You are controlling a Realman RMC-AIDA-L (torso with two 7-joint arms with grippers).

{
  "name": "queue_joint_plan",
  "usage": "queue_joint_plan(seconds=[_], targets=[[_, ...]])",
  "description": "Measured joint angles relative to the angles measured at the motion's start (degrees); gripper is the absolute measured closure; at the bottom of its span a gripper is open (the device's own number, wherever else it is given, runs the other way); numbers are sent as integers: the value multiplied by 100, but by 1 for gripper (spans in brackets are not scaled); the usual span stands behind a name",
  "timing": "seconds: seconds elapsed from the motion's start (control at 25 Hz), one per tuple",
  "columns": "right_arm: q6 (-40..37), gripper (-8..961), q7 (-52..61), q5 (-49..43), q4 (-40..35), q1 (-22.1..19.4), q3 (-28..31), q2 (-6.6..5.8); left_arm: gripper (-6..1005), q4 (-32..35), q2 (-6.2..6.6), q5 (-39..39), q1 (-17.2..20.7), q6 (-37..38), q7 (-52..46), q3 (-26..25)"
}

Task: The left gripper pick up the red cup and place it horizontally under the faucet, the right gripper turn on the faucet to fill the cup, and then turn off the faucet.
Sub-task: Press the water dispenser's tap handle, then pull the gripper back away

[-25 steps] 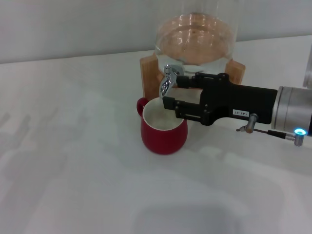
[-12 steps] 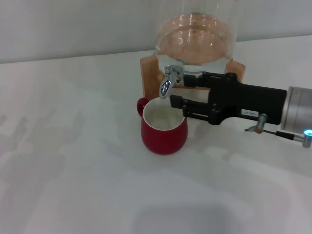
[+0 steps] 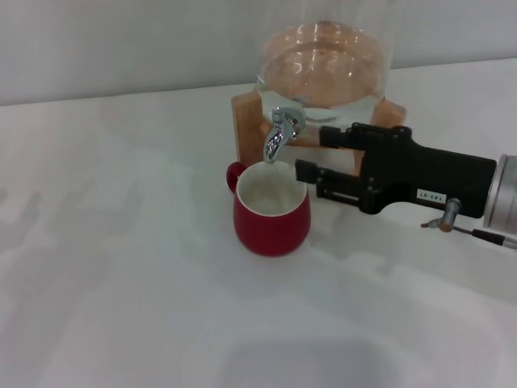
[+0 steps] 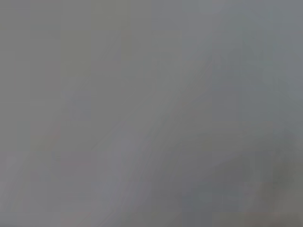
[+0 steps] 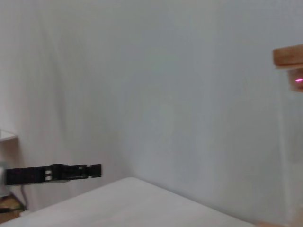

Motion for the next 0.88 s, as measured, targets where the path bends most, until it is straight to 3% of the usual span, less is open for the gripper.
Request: queue_joint_plan(seconds=[0.32, 0.64, 0.88], targets=[[392, 322, -129, 266, -22, 193, -245, 4, 369, -33, -42, 15, -7, 14, 27, -138], [245, 322, -205, 274, -415, 675, -572, 0, 370, -35, -44, 15, -36, 3, 42, -144], [49, 322, -209, 270, -430, 699, -661, -7, 370, -34, -48, 15, -12, -9, 42, -146]])
